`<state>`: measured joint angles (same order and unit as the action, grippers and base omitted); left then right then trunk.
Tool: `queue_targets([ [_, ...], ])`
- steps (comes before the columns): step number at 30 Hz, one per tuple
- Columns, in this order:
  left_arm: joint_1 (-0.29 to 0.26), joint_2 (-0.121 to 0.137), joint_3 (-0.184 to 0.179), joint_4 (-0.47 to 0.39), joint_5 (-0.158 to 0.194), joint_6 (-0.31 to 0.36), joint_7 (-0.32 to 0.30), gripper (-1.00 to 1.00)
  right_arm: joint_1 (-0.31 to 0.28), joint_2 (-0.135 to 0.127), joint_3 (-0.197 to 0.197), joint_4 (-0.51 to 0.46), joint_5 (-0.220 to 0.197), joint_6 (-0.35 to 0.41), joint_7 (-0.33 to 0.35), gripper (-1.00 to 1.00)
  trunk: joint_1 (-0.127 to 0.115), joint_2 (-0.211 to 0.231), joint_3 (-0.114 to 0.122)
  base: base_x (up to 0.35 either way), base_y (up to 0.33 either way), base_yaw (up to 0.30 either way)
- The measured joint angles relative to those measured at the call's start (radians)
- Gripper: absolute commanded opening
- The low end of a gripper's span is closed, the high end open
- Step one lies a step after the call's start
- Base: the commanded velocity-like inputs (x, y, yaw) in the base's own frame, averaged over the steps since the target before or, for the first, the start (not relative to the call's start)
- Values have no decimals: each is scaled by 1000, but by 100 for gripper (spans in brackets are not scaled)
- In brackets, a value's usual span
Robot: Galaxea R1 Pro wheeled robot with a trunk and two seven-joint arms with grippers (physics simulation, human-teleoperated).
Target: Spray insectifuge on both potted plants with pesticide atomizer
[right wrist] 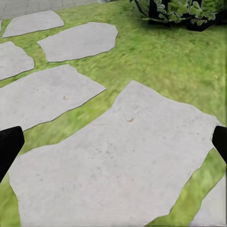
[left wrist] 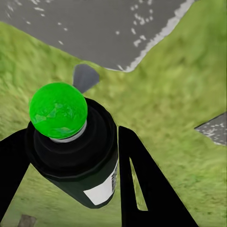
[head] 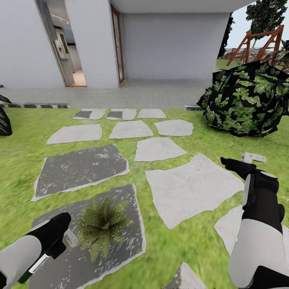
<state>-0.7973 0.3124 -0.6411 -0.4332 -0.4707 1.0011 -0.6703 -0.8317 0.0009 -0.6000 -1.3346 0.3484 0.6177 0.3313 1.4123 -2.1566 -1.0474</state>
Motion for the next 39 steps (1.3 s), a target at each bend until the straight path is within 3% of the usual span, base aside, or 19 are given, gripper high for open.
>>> queue_targets([
  [31,-2,1,2,0,1,0,-1,-100,0,0,0,0,0,0,0,100,0,0,0,0,340,-202],
  [39,-8,2,-2,0,-1,-1,1,-100,0,0,0,-1,0,1,0,100,0,0,0,0,90,-268],
])
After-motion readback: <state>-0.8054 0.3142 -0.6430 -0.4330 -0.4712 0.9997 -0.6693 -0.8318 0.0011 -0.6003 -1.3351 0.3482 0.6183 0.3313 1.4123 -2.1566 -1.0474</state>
